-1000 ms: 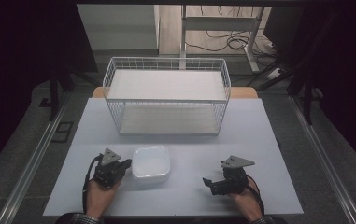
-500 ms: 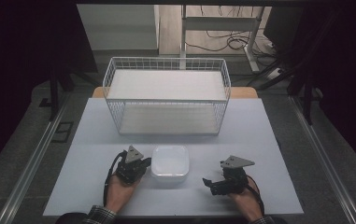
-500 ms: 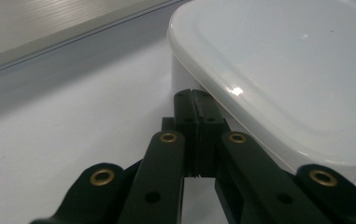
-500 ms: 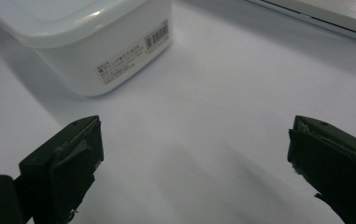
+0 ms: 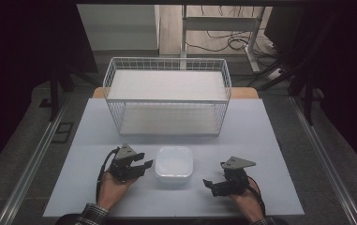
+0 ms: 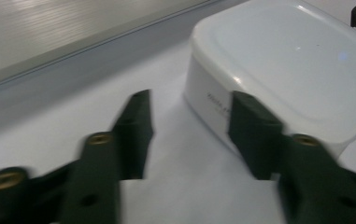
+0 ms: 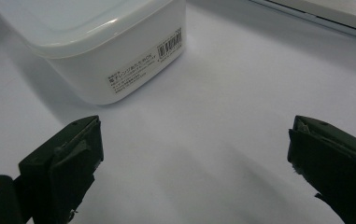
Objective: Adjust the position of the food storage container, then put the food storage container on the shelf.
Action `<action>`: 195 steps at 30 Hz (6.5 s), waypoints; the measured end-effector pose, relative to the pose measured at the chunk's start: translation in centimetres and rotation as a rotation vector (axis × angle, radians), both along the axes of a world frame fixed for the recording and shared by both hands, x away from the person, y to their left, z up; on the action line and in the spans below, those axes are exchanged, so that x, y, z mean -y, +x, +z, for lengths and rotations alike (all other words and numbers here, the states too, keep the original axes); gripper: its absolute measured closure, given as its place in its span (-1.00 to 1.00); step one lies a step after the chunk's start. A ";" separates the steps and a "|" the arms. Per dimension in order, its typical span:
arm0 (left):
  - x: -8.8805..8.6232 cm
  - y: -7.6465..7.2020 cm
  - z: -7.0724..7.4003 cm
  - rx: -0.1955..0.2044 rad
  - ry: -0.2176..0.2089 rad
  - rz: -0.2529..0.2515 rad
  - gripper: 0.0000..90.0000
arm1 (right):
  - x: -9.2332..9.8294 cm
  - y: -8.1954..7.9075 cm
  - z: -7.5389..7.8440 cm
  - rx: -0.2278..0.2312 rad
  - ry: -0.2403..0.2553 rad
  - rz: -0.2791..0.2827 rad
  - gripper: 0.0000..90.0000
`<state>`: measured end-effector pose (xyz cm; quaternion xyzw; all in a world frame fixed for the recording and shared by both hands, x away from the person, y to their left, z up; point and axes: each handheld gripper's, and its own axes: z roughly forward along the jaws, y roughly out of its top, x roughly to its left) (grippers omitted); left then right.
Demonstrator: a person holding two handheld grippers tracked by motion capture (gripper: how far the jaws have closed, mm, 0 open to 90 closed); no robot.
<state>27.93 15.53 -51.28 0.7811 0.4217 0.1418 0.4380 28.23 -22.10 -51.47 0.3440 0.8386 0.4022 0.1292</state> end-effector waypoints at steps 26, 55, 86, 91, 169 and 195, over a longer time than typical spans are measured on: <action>0.1 0.7 0.0 0.010 -0.112 -0.136 -0.82 | -2.0 1.2 0.9 -0.016 0.081 0.048 -0.96; 3.0 4.0 0.0 -0.113 -0.106 -0.246 -0.77 | -7.5 5.4 2.0 -0.185 0.086 0.092 -0.82; 1.4 -0.2 1.4 -0.089 -0.180 -0.029 0.73 | -5.8 1.4 3.9 -0.109 0.157 -0.063 0.73; 1.3 -0.1 1.7 -0.068 -0.184 -0.019 0.73 | -5.9 1.8 4.0 -0.102 0.171 -0.061 0.73; 1.2 11.6 2.1 0.010 -0.104 0.112 0.46 | -9.2 15.0 4.7 -0.042 0.123 -0.147 0.48; -0.1 8.1 3.1 0.075 -0.158 0.046 -0.53 | -8.3 12.9 5.5 0.073 0.153 -0.092 0.86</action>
